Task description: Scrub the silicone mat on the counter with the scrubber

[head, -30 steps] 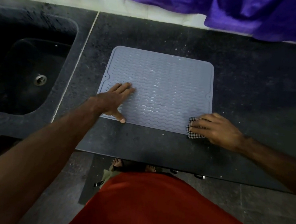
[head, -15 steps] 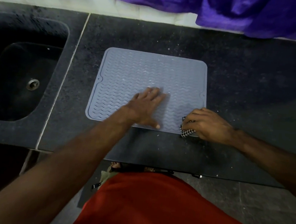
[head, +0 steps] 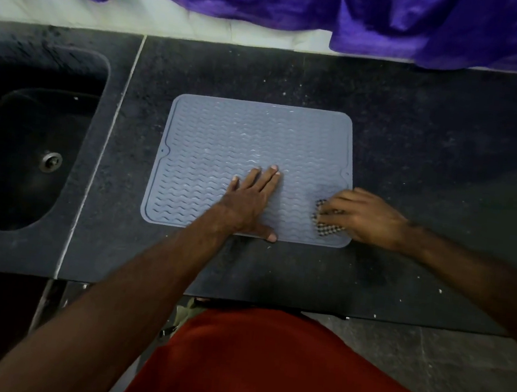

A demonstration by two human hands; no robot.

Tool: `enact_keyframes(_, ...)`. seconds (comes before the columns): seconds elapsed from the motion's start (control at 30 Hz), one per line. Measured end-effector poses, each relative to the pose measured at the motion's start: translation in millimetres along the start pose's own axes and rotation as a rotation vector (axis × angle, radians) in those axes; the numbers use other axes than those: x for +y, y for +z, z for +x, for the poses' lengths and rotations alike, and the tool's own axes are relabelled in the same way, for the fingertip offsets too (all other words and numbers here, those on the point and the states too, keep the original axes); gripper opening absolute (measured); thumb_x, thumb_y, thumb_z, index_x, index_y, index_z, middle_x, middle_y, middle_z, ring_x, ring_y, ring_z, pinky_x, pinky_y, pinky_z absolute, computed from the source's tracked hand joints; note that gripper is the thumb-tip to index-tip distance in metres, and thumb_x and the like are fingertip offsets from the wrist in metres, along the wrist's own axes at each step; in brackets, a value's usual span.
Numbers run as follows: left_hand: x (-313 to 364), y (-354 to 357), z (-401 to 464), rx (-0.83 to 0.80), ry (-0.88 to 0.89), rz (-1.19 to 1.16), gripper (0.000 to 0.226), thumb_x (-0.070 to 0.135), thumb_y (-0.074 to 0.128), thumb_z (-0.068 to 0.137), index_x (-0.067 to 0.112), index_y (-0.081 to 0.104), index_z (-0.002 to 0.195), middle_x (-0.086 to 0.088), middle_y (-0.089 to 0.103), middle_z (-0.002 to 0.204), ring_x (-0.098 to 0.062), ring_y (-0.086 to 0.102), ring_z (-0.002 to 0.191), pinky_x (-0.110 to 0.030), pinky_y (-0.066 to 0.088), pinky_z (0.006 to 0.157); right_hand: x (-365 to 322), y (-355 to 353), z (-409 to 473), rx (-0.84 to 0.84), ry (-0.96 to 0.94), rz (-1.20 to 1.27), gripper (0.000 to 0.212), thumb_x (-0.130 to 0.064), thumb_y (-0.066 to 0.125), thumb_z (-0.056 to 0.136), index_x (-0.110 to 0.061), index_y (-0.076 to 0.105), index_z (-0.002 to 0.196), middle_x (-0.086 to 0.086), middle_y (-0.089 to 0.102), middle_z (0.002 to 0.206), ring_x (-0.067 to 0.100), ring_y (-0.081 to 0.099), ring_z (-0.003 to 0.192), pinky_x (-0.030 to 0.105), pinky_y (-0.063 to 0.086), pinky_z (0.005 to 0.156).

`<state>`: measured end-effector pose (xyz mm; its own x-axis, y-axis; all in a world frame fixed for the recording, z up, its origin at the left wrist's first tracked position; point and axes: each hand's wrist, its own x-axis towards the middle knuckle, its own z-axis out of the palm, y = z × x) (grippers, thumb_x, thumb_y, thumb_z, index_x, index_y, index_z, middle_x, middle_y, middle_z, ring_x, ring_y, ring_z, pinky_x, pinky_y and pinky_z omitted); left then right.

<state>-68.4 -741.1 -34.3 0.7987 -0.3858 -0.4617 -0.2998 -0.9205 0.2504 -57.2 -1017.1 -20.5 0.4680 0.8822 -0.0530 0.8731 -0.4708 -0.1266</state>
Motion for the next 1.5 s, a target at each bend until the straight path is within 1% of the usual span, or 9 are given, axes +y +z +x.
enact_keyframes(0.1,1,0,1,0.001,-0.005,0.005,0.136,0.063,0.078,0.065,0.02,-0.015,0.154,0.004,-0.02,0.162,-0.024,-0.014,0.149,-0.054,0.001,0.118,5,-10,-8,-0.044,0.01,0.019,0.05,-0.005,0.081,0.057,-0.018,0.071,0.104,0.002,0.067,0.108,0.025,0.063,0.095,0.033,0.05,0.072)
enact_keyframes(0.23,3,0,1,0.001,-0.025,0.029,0.137,0.064,0.078,0.064,0.02,-0.017,0.154,0.004,-0.02,0.162,-0.024,-0.014,0.149,-0.052,0.002,0.119,-5,-11,42,0.084,0.017,0.017,0.038,-0.009,0.067,0.071,-0.017,0.069,0.109,0.003,0.065,0.113,0.025,0.058,0.102,0.038,0.047,0.081)
enact_keyframes(0.37,2,0,1,0.014,-0.039,0.035,0.139,0.066,0.076,0.064,0.016,-0.017,0.154,0.001,-0.02,0.162,-0.022,-0.013,0.149,-0.049,0.002,0.12,-19,4,78,0.051,-0.035,-0.016,0.044,-0.009,0.076,0.071,-0.018,0.067,0.113,0.002,0.064,0.116,0.027,0.058,0.104,0.038,0.047,0.081)
enact_keyframes(0.63,1,1,1,0.018,-0.041,0.045,0.14,0.067,0.076,0.063,0.013,-0.017,0.153,-0.001,-0.02,0.162,-0.023,-0.013,0.149,-0.049,0.002,0.12,28,-14,-6,-0.05,0.076,-0.007,0.05,-0.005,0.08,0.062,-0.018,0.07,0.109,0.004,0.066,0.112,0.027,0.062,0.1,0.035,0.049,0.074)
enact_keyframes(0.83,4,-1,5,0.0,-0.06,0.085,0.143,0.07,0.075,0.061,0.012,-0.018,0.153,-0.001,-0.021,0.161,-0.023,-0.012,0.15,-0.049,0.005,0.12,-4,-8,81,0.129,0.028,0.002,0.038,-0.01,0.07,0.076,-0.017,0.068,0.112,0.003,0.064,0.115,0.028,0.057,0.103,0.04,0.047,0.082)
enact_keyframes(1.0,3,0,4,0.01,-0.058,0.088,0.145,0.072,0.074,0.059,0.011,-0.018,0.153,-0.002,-0.02,0.162,-0.023,-0.011,0.15,-0.048,0.005,0.119,12,-2,62,0.052,0.031,-0.049,0.046,-0.007,0.07,0.075,-0.018,0.065,0.119,0.004,0.061,0.122,0.028,0.055,0.109,0.041,0.046,0.084)
enact_keyframes(1.17,3,-1,3,0.017,-0.051,0.096,0.144,0.072,0.074,0.06,0.011,-0.018,0.153,-0.002,-0.02,0.162,-0.023,-0.011,0.15,-0.049,0.007,0.119,45,-18,10,-0.066,0.109,-0.025,0.049,-0.002,0.076,0.061,-0.014,0.07,0.108,0.007,0.066,0.111,0.033,0.061,0.099,0.042,0.051,0.074)
enact_keyframes(1.33,5,-3,3,0.003,-0.061,0.116,0.144,0.072,0.074,0.06,0.01,-0.017,0.153,-0.002,-0.02,0.162,-0.023,-0.01,0.15,-0.05,0.008,0.12,30,-15,72,0.11,0.103,-0.01,0.042,-0.007,0.067,0.071,-0.016,0.067,0.113,0.005,0.064,0.114,0.029,0.056,0.104,0.041,0.045,0.085)
enact_keyframes(1.5,5,-3,3,0.009,-0.06,0.138,0.143,0.073,0.072,0.061,0.009,-0.016,0.153,-0.003,-0.019,0.162,-0.023,-0.01,0.15,-0.051,0.01,0.12,24,-1,93,0.062,0.076,-0.027,0.044,-0.009,0.068,0.076,-0.019,0.065,0.118,0.004,0.062,0.121,0.029,0.054,0.109,0.043,0.045,0.086)
